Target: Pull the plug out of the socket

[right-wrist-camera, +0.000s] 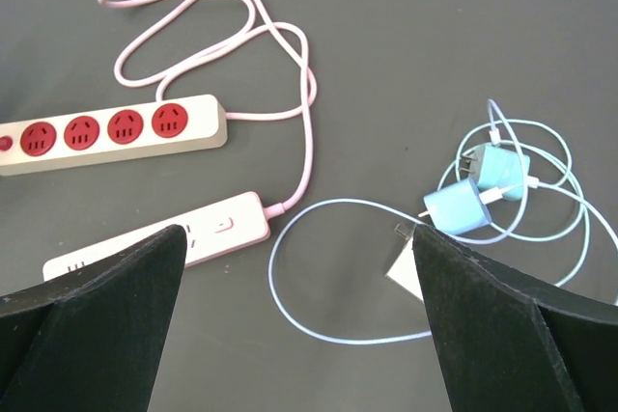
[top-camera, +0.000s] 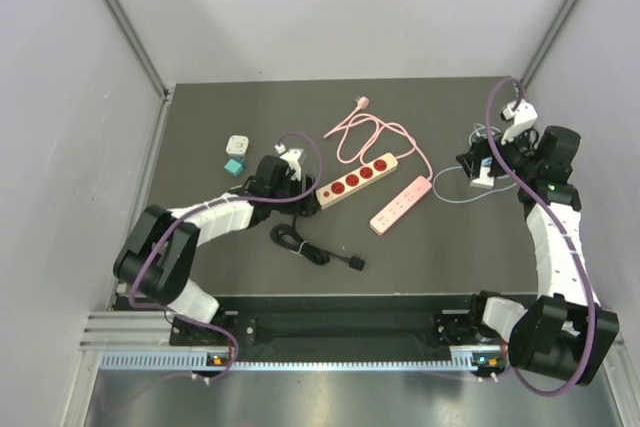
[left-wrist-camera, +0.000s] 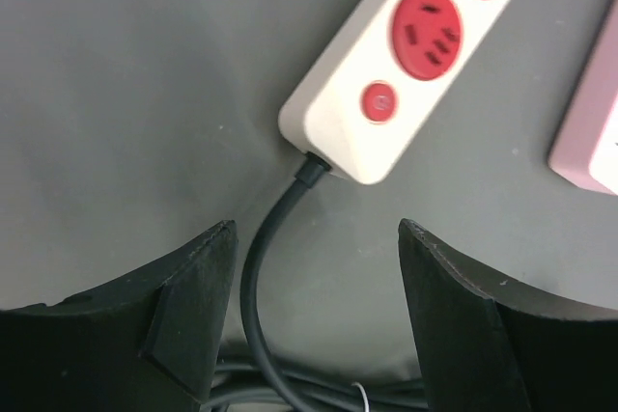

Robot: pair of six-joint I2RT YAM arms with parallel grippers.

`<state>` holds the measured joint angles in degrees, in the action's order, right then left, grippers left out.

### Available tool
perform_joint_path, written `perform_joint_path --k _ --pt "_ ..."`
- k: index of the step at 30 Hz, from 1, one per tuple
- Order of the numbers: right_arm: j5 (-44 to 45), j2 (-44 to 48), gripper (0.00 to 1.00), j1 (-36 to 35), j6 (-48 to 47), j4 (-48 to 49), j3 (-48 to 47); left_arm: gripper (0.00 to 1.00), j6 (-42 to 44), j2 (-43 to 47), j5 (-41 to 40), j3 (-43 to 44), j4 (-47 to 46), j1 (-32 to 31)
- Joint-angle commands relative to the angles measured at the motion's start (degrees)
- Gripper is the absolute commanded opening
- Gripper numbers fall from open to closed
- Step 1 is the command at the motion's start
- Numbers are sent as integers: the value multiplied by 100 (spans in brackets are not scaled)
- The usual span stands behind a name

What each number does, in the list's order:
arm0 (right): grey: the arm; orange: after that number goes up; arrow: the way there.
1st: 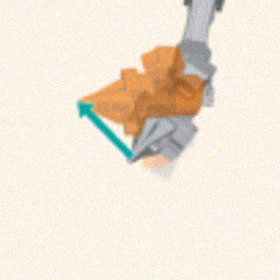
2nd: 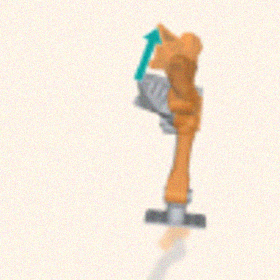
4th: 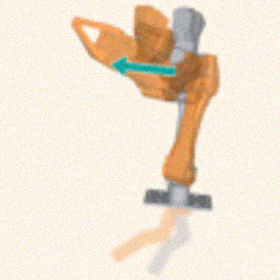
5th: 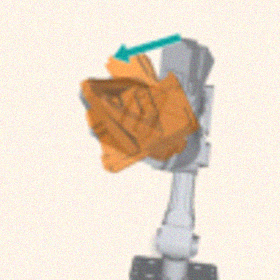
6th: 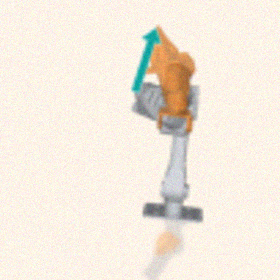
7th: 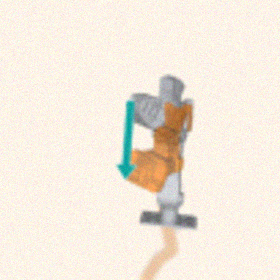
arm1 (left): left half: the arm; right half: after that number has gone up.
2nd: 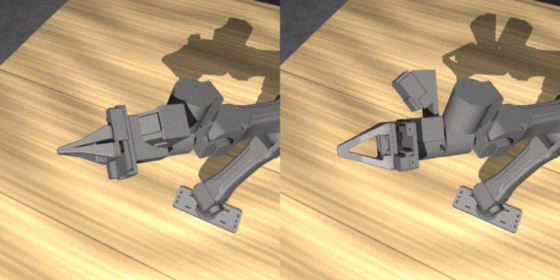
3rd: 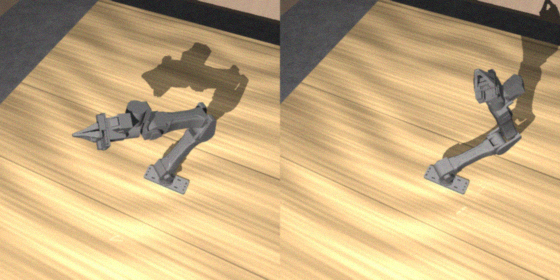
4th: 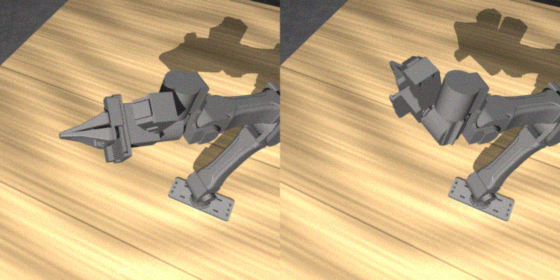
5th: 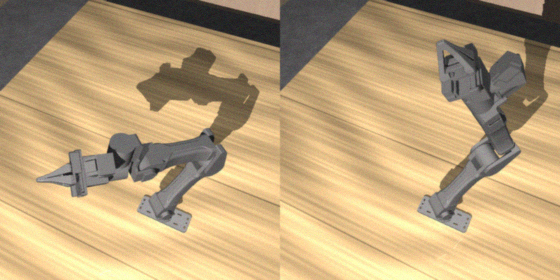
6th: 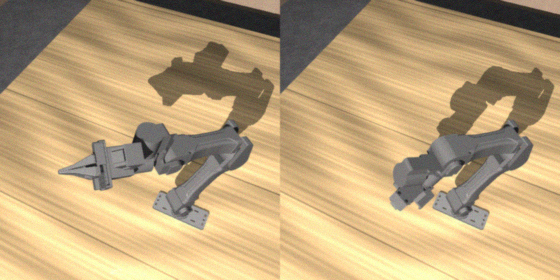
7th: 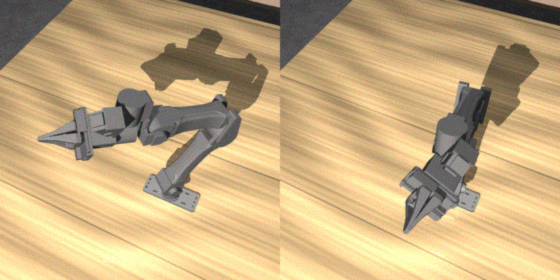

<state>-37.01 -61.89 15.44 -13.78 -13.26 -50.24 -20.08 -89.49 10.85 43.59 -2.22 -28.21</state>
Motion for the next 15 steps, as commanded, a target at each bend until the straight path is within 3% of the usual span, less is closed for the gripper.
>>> perform_joint_path --k 1,5,9,15 --pt "-358 177 100 29 -98 86 49 73 443 537 48 -175 -489 -45" --pt "-491 186 100 38 -98 78 67 72 636 530 294 -71 -841 -53" --pt "-500 177 100 29 -125 60 75 72 952 -31 725 534 -659 -185" --pt "-535 151 100 29 -143 7 67 73 1550 -796 129 1413 -227 -650"
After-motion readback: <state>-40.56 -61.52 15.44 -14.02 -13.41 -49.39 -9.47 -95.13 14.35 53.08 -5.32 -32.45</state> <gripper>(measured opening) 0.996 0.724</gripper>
